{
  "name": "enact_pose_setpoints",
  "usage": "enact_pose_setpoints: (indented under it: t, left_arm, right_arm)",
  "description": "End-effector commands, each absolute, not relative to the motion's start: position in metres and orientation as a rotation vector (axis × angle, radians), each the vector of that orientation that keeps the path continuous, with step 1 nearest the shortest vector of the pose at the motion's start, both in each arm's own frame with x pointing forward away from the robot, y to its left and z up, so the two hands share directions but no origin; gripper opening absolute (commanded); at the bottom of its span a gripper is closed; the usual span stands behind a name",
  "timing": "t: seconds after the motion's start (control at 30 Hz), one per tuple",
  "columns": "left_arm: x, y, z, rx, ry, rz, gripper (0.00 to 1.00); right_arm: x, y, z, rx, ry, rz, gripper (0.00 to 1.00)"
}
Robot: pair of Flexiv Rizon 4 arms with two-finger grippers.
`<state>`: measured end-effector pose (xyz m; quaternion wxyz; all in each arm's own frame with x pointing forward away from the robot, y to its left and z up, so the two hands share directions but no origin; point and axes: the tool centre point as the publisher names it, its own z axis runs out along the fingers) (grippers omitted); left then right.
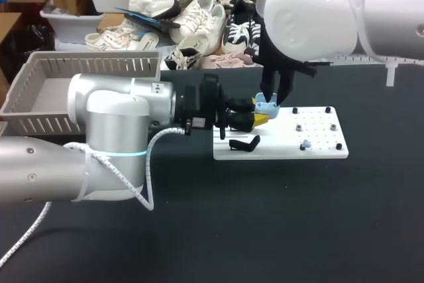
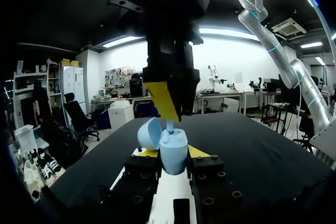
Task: Pick up each earbud case from the left stands, insert the matching earbuds, close the lid, and place the case in the box.
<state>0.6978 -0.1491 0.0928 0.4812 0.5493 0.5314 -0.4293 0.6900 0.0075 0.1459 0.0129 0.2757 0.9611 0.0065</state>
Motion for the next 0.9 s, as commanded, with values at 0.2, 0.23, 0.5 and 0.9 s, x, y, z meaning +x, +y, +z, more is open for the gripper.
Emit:
enact_pose_setpoints:
  t: [0.2,0.23,0.5,0.9]
  left_arm:
    - [0.6980,-0.1489,0.0918,1.337,1.293,-1.047,0.00]
    - [0.6980,-0.1489,0.0918,1.337,1.293,-1.047,0.00]
    - [0.6980,-0.1489,0.0918,1.337,1.293,-1.047,0.00]
    - [0.6980,-0.1489,0.0918,1.337,1.293,-1.047,0.00]
  right_arm:
    - [0.6871,0.0060,0.1464,0.858,2.994,0.021,0.00]
    - [0.6869,0.0060,0.1471,0.858,2.994,0.021,0.00]
    - [0.6866,0.0053,0.1473,0.859,2.993,0.020,0.00]
    - [0.6882,0.0070,0.1433,0.863,3.004,0.028,0.00]
